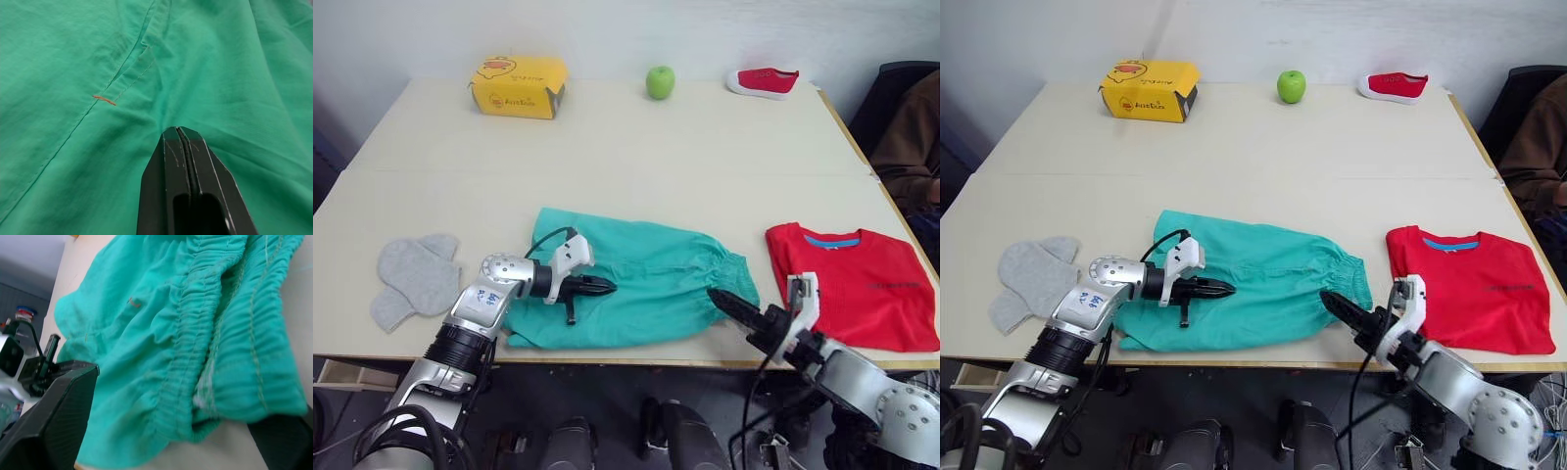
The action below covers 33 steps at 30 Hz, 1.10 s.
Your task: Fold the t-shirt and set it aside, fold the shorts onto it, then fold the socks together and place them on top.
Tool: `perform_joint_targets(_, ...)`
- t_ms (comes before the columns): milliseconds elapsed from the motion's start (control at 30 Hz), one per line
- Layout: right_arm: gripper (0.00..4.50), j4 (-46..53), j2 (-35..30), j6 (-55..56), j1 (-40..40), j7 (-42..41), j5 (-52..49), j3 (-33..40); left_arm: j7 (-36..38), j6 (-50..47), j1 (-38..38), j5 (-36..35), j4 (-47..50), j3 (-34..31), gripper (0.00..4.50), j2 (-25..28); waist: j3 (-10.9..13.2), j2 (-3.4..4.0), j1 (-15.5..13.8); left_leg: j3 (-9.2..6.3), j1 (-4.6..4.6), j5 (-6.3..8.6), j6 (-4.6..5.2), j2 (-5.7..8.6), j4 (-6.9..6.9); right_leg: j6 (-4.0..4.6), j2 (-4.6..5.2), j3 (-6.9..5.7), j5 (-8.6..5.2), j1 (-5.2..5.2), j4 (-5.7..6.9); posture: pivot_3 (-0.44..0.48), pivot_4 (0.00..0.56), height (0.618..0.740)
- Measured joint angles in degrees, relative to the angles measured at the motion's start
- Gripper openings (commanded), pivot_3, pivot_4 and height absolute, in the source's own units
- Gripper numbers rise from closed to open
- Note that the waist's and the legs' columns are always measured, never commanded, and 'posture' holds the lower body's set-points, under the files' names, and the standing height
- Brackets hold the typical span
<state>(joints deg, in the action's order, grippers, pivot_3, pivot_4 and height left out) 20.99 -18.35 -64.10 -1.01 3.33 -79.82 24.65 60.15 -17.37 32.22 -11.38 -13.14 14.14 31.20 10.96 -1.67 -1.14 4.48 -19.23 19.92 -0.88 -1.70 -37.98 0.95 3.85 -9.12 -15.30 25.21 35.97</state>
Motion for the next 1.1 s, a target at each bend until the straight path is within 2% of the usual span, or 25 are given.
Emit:
perform_joint_targets(200, 1.18, -3.1, -1.9, 1.6, -1.9, -1.4, 1.3, -3.6, -1.4, 0.0, -1.3, 0.3, 1.2, -1.2, 0.0, 0.1, 0.0, 0.02, 0.0, 0.04, 0.0, 0.0, 0.01, 0.0, 0.0, 0.0, 0.0, 0.03, 0.0, 0.02, 0.0, 0.0, 0.15, 0.74)
perform_joint_targets(300, 0.21, -3.2, -5.5, 2.0, -9.7, -5.9, 1.5, -4.6, -2.6, 0.0, -1.6, 0.5, 1.1, -1.9, 0.0, 0.2, 0.0, 0.07, 0.4, 0.14, 0.0, 0.1, 0.28, -0.01, -0.01, -0.09, 0.0, 0.11, 0.06, 0.06, 0.0, 0.0, 0.15, 0.74)
perform_joint_targets(333, 0.04, -3.2, -6.8, 2.4, -12.8, -7.7, 1.6, -4.9, -2.9, 0.1, -1.6, 0.6, 1.1, -1.9, 0.0, 0.2, 0.0, 0.07, 0.4, 0.13, 0.01, 0.11, 0.28, -0.01, -0.01, -0.09, 0.0, 0.1, 0.06, 0.06, 0.02, 0.0, 0.15, 0.74)
perform_joint_targets(433, 0.04, -3.2, -10.4, 2.7, -23.2, -16.3, 3.4, -10.0, -4.2, -0.2, -1.6, 0.6, 1.0, -2.4, 0.0, 0.1, 0.0, 0.07, 0.4, 0.09, 0.0, 0.11, 0.25, -0.06, 0.03, -0.09, -0.1, 0.09, 0.06, 0.08, -0.01, 0.0, 0.15, 0.74)
perform_joint_targets(500, 0.04, -3.5, -10.6, 2.6, -26.8, -20.6, 5.0, -13.7, -4.7, -0.3, -1.5, 0.6, 0.8, -2.8, 0.0, 0.1, 0.0, 0.07, 0.3, 0.09, 0.0, 0.1, 0.25, -0.06, 0.03, -0.08, -0.09, 0.09, 0.06, 0.15, -0.02, 0.0, 0.15, 0.74)
perform_joint_targets(667, 0.04, -6.1, -10.0, 3.9, -39.5, -33.4, 16.2, -29.8, -6.6, -1.1, -1.3, 0.6, 0.2, -3.7, 0.0, -0.6, 0.0, 0.08, 0.5, 0.11, 0.07, 0.11, 0.26, -0.07, -0.07, -0.03, -0.06, 0.06, 0.09, 0.2, 0.01, 0.0, 0.15, 0.74)
perform_joint_targets(800, 0.04, -12.4, -6.0, 10.4, -43.8, -41.4, 30.6, -43.6, -8.9, -4.0, -2.9, 0.4, 3.1, -5.5, 0.0, -0.7, 0.0, 0.07, 0.6, 0.11, 0.05, 0.11, 0.26, -0.05, -0.12, -0.01, -0.03, 0.04, 0.1, 0.24, 0.01, 0.0, 0.15, 0.74)
perform_joint_targets(900, 0.04, -17.2, -1.0, 14.3, -46.2, -46.7, 36.6, -48.9, -11.5, -7.9, -5.6, 0.1, 7.2, -8.2, 0.0, 0.3, 0.0, 0.07, 1.5, 0.13, 0.07, -0.04, -0.01, -0.07, -0.11, 0.01, -0.01, 0.01, 0.11, 0.27, 0.04, 0.0, 0.15, 0.74)
perform_joint_targets(967, 0.0, -20.3, 1.5, 16.2, -47.8, -48.7, 39.8, -50.4, -13.2, -10.9, -7.9, -1.0, 9.9, -11.1, 0.37, 1.0, 0.0, 0.07, 1.6, 0.13, 0.06, -0.05, -0.03, -0.08, -0.11, 0.03, -0.01, -0.01, 0.13, 0.28, 0.05, 0.0, 0.15, 0.74)
perform_joint_targets(1033, 0.6, -23.2, 3.4, 17.5, -48.7, -49.8, 42.4, -51.0, -14.4, -13.1, -10.0, -2.2, 11.9, -13.8, 0.8, 1.7, 0.0, 0.07, 1.6, 0.12, 0.05, -0.05, -0.04, -0.08, -0.11, 0.04, 0.0, -0.02, 0.13, 0.28, 0.06, 0.0, 0.15, 0.74)
perform_joint_targets(1100, 1.18, -25.9, 5.5, 17.5, -48.8, -50.9, 43.3, -50.8, -15.3, -15.1, -12.5, -3.3, 14.6, -16.2, 1.44, 3.0, 0.0, 0.07, 1.6, 0.11, 0.04, -0.05, -0.04, -0.07, -0.12, 0.04, 0.02, -0.03, 0.13, 0.28, 0.06, 0.0, 0.15, 0.74)
